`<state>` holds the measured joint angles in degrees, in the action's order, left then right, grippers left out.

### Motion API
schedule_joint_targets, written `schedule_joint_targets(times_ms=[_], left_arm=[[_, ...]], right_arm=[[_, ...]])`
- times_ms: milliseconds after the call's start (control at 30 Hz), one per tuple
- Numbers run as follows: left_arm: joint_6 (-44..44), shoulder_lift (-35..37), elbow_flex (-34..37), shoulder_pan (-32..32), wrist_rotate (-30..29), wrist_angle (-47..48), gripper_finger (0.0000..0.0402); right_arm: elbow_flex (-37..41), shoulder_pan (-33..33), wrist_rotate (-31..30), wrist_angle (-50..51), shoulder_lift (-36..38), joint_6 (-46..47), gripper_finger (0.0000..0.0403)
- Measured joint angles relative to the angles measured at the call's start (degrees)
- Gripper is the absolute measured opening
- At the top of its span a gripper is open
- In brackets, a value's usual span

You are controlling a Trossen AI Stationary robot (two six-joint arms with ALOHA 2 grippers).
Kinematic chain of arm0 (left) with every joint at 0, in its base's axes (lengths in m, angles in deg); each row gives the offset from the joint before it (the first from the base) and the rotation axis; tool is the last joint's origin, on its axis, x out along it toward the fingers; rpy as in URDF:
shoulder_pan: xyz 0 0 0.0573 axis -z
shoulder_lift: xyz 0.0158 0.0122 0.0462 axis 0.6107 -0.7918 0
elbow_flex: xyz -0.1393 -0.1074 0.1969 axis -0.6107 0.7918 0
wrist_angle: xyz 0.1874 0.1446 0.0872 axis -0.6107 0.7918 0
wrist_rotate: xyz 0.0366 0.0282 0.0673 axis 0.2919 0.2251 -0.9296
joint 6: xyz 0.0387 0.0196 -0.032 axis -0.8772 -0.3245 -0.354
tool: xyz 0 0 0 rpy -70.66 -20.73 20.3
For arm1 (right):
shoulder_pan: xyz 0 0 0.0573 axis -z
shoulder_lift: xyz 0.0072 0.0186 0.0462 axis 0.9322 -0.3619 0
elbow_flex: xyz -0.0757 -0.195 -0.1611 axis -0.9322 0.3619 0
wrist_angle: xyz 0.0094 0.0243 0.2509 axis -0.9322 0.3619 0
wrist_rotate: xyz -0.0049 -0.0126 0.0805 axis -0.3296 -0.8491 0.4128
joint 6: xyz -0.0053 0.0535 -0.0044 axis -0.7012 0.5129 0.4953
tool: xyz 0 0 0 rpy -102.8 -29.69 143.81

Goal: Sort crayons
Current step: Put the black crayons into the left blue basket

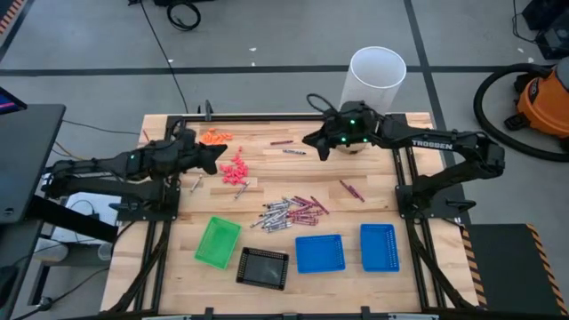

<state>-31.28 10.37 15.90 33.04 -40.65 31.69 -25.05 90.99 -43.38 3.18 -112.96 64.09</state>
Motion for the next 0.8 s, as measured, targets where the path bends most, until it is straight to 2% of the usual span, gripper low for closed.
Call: schedule_joint_targets(times_ms=[100,200,367,500,567,700,800], left_arm=[[0.4,-1.6,0.0,-0.7,1.7,0.1,0.0060],[0.0,-3.2,0.0,-1.1,2.2,0.2,0.0102],[-4.2,-4.8,0.0,-1.0,3.8,1.1,0.0151],[-3.3,-5.4,0.0,-1.2,4.6,2.5,0.0156],[-3.0,-5.3,0.0,-1.8,6.7,2.6,0.0156],[-3.0,-5.1,0.0,-2.5,11.3,3.5,0.0156],[-3.0,-5.1,0.0,-2.5,13.5,5.8,0.0155]], right_arm=[[-1.0,-0.7,2.0,1.2,-1.7,-4.8,0.0081],[-1.4,-1.8,1.2,2.0,-3.3,-8.9,0.0089],[-1.5,-2.2,-1.2,5.1,-6.1,-11.8,0.0131],[-1.5,-2.3,-3.4,9.0,-9.5,-12.1,0.0177],[-1.5,-2.3,-3.3,9.7,-11.6,-11.0,0.0192],[-3.0,-3.0,-4.0,11.2,-16.7,-9.6,0.0196],[-7.9,-3.4,-6.3,13.8,-20.9,-9.3,0.0191]])
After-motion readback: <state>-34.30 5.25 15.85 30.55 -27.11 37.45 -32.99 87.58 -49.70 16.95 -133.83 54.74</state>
